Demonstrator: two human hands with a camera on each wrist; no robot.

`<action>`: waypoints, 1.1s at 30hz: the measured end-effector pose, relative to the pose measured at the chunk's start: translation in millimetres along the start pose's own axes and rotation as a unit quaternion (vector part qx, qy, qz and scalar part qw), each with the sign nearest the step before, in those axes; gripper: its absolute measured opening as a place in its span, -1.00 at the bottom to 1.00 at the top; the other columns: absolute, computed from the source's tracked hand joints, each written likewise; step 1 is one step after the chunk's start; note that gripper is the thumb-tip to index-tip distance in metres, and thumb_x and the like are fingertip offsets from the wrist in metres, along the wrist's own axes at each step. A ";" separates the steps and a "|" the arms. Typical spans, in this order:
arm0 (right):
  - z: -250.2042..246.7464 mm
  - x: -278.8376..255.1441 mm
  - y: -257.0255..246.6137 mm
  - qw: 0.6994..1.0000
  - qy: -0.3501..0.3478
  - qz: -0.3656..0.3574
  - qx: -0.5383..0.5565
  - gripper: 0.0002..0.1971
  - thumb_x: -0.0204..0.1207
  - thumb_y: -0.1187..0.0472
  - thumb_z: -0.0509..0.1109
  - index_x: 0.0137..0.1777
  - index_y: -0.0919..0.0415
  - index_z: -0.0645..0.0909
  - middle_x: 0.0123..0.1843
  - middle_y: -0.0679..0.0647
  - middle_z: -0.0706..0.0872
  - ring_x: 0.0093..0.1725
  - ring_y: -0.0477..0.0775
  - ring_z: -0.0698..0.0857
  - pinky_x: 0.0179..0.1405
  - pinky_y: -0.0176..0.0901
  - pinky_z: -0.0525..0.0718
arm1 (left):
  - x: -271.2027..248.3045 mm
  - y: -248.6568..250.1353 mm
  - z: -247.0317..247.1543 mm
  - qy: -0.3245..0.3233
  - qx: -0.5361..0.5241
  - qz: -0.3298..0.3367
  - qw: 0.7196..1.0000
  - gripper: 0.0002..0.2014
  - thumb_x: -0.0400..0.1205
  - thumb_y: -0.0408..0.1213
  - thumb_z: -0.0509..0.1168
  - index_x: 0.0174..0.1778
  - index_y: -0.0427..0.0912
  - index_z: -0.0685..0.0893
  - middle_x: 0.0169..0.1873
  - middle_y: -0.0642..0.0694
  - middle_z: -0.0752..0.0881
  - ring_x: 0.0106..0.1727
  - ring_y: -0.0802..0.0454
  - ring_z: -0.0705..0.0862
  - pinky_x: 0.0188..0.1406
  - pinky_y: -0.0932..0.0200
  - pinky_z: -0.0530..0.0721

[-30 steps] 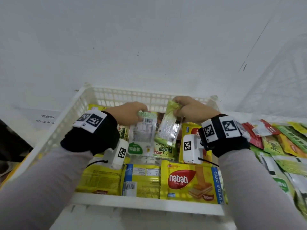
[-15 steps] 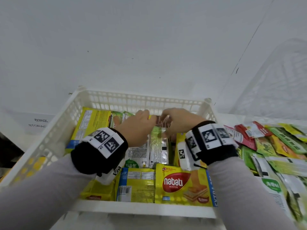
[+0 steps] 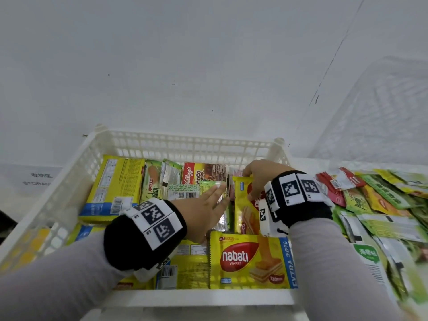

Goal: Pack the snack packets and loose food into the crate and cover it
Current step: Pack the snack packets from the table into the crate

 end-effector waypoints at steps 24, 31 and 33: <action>42.4 28.4 -0.2 0.993 0.017 0.067 -0.090 -0.15 0.39 -0.27 0.31 0.59 0.08 0.09 0.55 0.22 0.33 0.48 0.37 0.39 0.37 0.30 0.40 | 7.3 -19.9 12.5 -0.045 -0.037 -0.033 0.998 0.12 0.57 0.11 0.29 0.51 -0.38 -0.49 0.52 -0.28 -0.54 0.56 -0.24 -0.48 0.62 -0.18 -0.09; 26.0 -0.5 -7.8 0.995 0.042 0.088 -0.039 -0.19 0.53 -0.04 0.30 0.65 0.07 -0.07 0.68 0.34 -0.07 0.63 0.45 0.05 0.49 0.43 0.23 | 4.8 -26.0 -2.1 -0.021 -0.098 -0.024 0.995 -0.02 0.60 0.07 0.26 0.61 -0.19 -0.35 0.61 -0.12 -0.39 0.65 -0.08 -0.27 0.62 -0.03 -0.04; 7.6 -17.3 -16.8 0.997 0.046 0.063 0.023 -0.21 0.57 -0.03 0.30 0.66 0.17 -0.05 0.67 0.37 0.00 0.62 0.43 0.10 0.51 0.35 0.24 | -1.9 -27.5 -18.6 0.000 -0.137 0.014 0.991 -0.16 0.61 0.13 0.21 0.66 -0.10 -0.11 0.67 -0.06 -0.14 0.65 -0.01 0.07 0.60 0.06 0.15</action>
Point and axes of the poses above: each hand's wrist, its own x-axis towards the middle knuckle, its own z-axis out of the palm, y = z × x, the point moved 8 cm from there along x, towards the middle knuckle
